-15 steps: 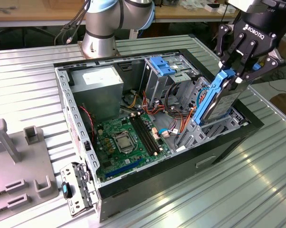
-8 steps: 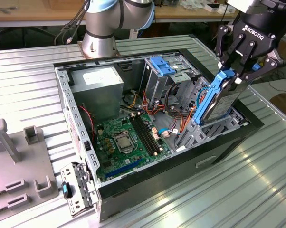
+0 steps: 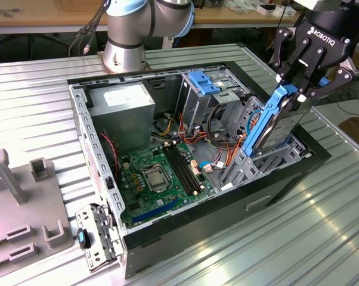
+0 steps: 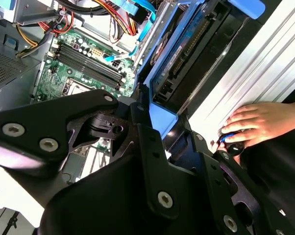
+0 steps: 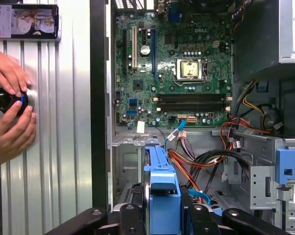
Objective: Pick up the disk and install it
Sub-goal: 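Insert the disk into the insertion slot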
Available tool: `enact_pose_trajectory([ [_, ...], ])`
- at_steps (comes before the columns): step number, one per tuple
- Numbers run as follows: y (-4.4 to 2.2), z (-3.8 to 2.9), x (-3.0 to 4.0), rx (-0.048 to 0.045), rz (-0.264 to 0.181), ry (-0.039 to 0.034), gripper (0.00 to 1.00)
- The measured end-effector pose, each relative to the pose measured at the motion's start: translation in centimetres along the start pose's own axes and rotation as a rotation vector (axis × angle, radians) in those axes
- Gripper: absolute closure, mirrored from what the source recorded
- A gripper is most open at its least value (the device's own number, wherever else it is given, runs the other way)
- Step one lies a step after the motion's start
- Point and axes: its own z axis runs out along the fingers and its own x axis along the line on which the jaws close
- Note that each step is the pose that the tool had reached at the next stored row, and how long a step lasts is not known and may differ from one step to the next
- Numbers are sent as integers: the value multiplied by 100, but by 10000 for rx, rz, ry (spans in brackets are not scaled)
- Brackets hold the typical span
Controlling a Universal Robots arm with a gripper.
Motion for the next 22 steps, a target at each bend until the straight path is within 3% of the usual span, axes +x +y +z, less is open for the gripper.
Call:
enact_pose_trajectory([
  [9, 0, -16, 0, 0, 0, -1, 63],
  [15, 0, -17, 2, -2, 2, -106, 63],
  [22, 0, 3, 2, -1, 2, -64, 63],
])
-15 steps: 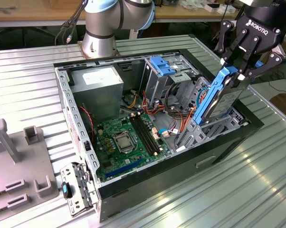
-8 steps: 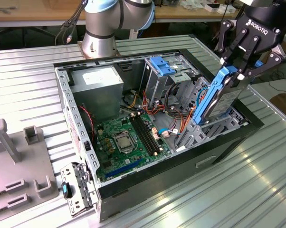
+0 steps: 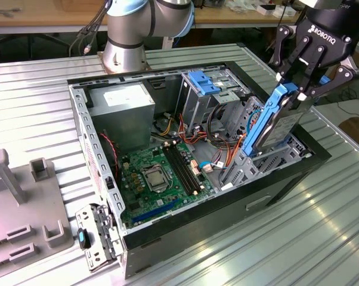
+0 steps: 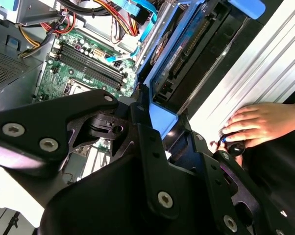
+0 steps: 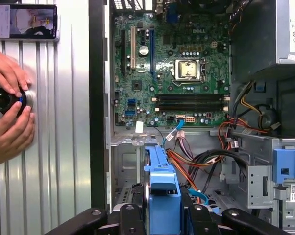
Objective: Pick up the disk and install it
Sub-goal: 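Insert the disk into the insertion slot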
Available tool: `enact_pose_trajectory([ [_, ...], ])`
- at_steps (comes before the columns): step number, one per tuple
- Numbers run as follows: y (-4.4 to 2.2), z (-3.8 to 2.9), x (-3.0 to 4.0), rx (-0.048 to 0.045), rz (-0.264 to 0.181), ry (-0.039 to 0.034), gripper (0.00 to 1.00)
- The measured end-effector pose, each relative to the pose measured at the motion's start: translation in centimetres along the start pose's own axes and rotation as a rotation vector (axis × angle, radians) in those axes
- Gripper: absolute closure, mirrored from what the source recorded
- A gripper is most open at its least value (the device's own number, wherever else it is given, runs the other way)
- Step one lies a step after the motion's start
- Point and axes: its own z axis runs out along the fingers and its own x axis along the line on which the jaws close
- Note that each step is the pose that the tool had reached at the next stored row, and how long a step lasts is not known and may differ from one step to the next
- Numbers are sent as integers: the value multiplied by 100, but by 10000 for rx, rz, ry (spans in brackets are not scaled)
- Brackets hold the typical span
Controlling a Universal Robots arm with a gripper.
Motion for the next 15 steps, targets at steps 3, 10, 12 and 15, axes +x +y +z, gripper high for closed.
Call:
enact_pose_trajectory([
  [3, 0, 24, -1, 0, -1, 17, 63],
  [10, 3, 68, -2, -2, 1, 23, 63],
  [12, 3, 84, -3, -3, 2, 26, 63],
  [15, 1, 35, -1, -148, -5, 19, 63],
])
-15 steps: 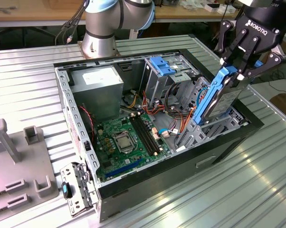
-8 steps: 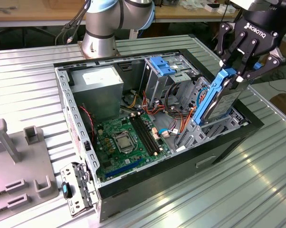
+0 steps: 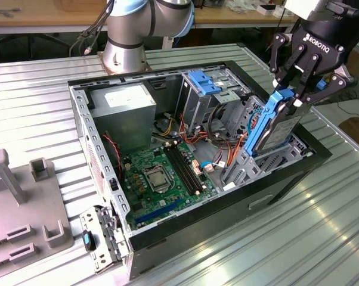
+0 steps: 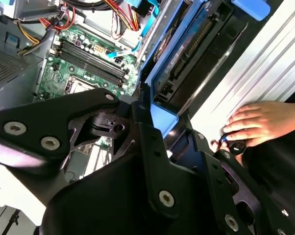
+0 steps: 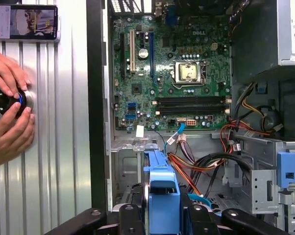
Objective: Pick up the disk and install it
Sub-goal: 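Insert the disk into the insertion slot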
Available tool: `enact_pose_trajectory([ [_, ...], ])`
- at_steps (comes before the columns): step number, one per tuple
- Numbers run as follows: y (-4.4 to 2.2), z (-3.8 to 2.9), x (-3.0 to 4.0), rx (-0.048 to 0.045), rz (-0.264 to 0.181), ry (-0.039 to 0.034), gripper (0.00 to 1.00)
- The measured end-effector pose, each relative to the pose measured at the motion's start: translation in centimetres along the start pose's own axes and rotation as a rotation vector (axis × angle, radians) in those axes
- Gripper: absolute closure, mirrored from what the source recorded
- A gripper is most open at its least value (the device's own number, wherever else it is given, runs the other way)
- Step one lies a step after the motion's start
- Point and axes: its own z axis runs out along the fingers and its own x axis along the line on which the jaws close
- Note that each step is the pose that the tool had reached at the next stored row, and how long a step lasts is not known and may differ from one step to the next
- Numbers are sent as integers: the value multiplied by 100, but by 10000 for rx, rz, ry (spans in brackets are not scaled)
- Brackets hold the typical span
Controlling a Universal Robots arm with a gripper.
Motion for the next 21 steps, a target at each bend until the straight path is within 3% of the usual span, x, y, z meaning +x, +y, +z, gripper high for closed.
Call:
enact_pose_trajectory([
  [1, -35, 9, -1, -718, -21, 15, 63],
  [9, -57, 22, -2, -721, -23, 16, 62],
  [10, -58, 23, -2, -722, -23, 18, 56],
  [21, -76, 36, -2, -725, -22, 14, 56],
])
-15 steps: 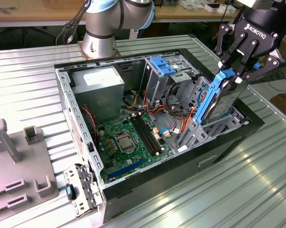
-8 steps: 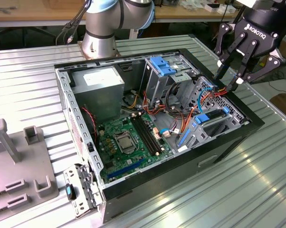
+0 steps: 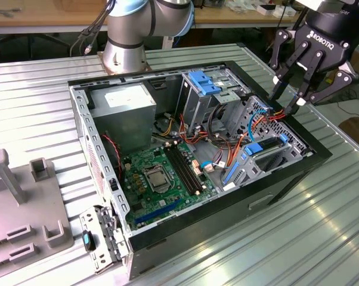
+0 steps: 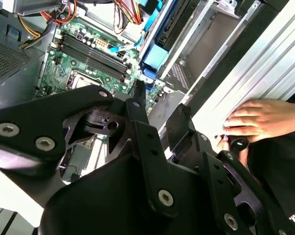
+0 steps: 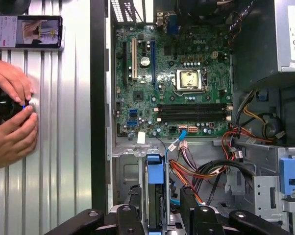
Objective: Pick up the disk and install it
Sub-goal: 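Insert the disk into the insertion slot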
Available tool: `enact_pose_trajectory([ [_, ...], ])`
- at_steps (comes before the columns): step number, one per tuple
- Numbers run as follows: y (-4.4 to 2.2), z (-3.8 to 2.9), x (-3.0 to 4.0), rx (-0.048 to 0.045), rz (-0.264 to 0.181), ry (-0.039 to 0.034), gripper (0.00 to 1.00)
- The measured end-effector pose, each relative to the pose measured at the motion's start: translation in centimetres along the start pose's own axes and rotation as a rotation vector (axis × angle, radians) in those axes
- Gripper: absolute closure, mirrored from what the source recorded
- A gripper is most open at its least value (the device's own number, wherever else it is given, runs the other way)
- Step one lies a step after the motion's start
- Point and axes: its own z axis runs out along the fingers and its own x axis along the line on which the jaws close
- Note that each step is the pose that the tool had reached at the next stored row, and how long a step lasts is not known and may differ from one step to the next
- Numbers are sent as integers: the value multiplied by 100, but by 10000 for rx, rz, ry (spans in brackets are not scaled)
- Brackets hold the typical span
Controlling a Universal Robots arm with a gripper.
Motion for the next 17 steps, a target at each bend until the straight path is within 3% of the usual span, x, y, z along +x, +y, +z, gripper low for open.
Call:
enact_pose_trajectory([
  [3, -4, 2, 0, -1, 0, 1, 57],
  [7, -12, 48, -1, 40, 2, 24, 88],
  [10, -67, 103, -4, 41, 2, 26, 89],
  [14, -206, 188, -9, 41, -10, 26, 89],
  [17, -259, 246, -10, 42, -18, 27, 89],
])
